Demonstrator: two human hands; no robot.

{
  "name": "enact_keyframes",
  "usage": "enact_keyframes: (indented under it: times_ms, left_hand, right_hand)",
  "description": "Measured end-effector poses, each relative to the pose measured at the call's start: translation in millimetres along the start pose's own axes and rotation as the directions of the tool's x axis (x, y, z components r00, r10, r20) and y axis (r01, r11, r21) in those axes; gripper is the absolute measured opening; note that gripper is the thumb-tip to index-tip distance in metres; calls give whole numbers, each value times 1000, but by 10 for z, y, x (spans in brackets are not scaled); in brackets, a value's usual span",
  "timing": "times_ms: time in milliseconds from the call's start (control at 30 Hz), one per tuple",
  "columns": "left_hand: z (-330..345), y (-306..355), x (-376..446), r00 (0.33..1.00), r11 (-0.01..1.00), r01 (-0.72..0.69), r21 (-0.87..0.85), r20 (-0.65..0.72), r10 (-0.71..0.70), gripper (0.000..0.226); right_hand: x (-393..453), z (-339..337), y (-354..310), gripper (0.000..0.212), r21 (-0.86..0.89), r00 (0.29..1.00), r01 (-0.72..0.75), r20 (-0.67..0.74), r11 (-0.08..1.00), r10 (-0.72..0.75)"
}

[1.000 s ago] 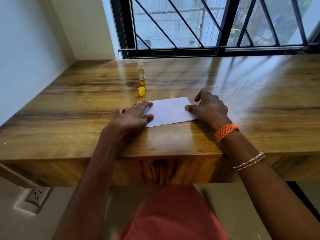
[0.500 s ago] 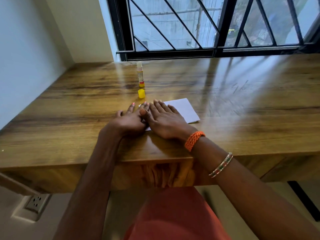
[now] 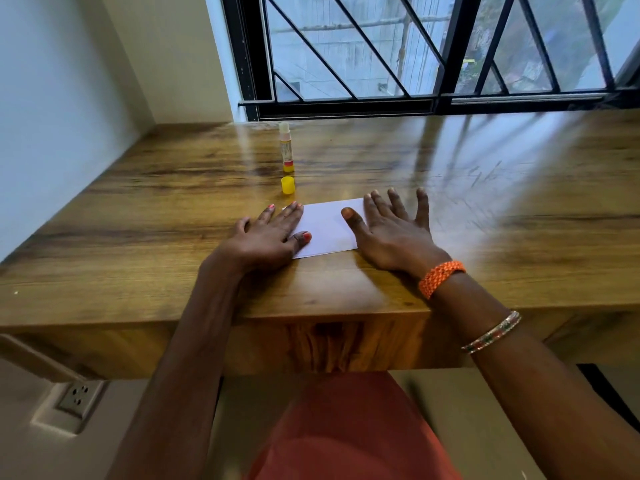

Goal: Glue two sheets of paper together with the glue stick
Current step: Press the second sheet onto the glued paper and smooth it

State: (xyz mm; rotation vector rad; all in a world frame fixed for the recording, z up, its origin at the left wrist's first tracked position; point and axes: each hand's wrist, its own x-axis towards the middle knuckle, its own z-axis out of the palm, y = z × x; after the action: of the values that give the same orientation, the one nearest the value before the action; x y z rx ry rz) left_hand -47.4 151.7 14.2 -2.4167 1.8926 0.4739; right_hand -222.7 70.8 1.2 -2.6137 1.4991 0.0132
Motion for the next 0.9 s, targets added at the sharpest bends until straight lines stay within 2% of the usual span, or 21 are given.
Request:
enact_keyframes:
  times_ms: [333, 433, 600, 667, 900]
  left_hand:
    - [11, 0, 18, 1000, 1000, 1, 5, -19, -1, 58]
    - [76, 7, 18, 998, 1000, 5, 6, -64, -5, 58]
    - [155, 26, 11, 992, 999, 25, 26, -127, -22, 66]
    - [155, 33, 9, 992, 999, 30, 28, -119, -26, 66]
    - [117, -19, 31, 997, 999, 12, 31, -77, -10, 68]
  right_hand:
    - [-722, 34, 12, 73, -115, 995, -47, -91, 992, 36]
    - [-778, 19, -65, 66, -72, 986, -97, -141, 993, 86]
    - [-807, 134, -476, 58, -20, 976, 98, -192, 995, -100]
    - [-802, 169, -510, 57, -11, 972, 105, -210, 994, -105]
    - [-774, 76, 115, 48, 76, 977, -134, -154, 988, 145]
